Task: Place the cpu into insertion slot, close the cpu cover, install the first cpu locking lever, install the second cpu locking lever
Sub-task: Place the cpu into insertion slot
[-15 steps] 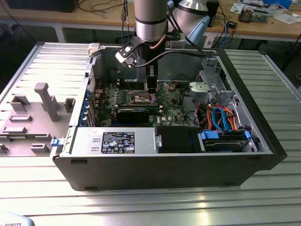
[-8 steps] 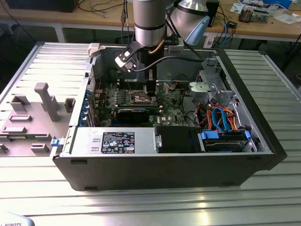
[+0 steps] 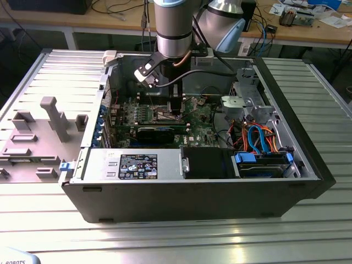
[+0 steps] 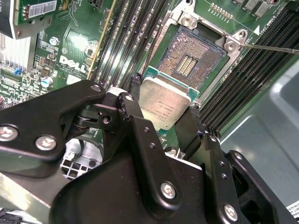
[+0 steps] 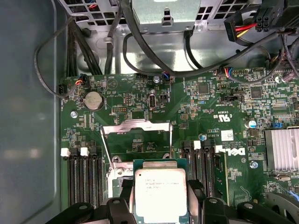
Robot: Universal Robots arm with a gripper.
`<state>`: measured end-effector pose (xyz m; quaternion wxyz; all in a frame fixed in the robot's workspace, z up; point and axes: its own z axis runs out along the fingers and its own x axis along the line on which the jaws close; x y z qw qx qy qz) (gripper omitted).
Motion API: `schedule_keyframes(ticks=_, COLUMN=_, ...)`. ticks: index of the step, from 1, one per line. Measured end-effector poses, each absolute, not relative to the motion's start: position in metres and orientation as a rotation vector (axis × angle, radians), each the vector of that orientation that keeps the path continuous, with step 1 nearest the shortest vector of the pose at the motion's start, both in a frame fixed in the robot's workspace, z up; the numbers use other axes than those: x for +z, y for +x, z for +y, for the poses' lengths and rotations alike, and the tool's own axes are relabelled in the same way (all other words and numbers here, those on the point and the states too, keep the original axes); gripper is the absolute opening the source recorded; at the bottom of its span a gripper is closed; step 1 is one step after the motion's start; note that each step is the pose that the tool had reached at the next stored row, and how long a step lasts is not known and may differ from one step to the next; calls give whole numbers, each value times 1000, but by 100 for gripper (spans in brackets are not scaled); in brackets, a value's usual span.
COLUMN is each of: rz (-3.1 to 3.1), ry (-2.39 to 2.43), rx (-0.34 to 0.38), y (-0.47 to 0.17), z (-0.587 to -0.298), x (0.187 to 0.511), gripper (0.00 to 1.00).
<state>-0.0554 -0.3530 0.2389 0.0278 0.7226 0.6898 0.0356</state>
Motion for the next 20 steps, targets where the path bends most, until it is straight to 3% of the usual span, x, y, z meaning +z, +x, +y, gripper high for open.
schedule_keyframes(ticks=20, rz=2129, ry=2230, rx=110, y=-57, z=-353, x=235, gripper=54)
